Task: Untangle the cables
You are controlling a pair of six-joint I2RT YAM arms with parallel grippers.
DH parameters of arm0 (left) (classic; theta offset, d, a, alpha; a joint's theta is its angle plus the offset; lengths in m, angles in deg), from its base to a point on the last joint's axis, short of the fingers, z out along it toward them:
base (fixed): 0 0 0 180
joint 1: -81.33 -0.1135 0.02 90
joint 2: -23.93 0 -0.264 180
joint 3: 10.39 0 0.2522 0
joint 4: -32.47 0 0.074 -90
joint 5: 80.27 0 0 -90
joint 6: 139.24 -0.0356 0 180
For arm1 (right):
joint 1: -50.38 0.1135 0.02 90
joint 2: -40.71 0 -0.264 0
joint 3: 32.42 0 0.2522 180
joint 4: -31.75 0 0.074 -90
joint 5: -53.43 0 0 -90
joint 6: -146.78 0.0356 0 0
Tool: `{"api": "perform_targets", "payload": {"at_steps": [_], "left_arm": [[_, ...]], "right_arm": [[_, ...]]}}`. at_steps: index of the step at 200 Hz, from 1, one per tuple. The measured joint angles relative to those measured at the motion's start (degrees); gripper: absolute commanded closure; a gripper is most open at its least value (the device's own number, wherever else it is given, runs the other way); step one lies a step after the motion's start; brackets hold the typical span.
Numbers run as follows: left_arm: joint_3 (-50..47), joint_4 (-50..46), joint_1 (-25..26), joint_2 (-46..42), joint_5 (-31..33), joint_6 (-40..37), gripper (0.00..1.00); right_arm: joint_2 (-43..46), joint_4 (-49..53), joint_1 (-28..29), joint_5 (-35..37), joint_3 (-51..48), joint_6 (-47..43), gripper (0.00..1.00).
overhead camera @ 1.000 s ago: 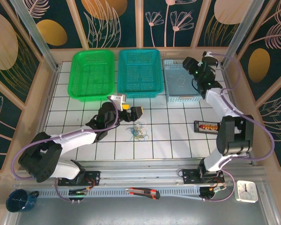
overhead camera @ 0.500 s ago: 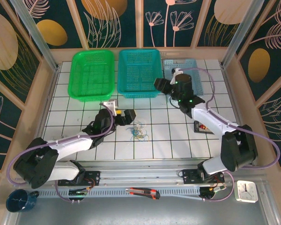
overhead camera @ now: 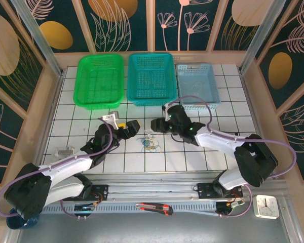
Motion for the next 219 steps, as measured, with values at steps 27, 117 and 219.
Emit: {"api": "perform_targets", "payload": {"at_steps": [27,117,219], "left_arm": [[0.00,-1.07,-1.95,0.17,-2.49,2.10,0.01],[0.63,-2.67,-6.62,3.45,-5.75,3.58,0.01],[3.50,-3.91,-7.76,5.05,-4.72,2.95,0.01]], "right_arm": [[0.96,1.14,7.10,1.09,-0.66,1.40,0.46],[-0.39,4.02,22.80,8.24,-0.68,11.80,0.52],[-10.47,-0.04,20.74,14.49,-0.66,17.66,0.52]]}}
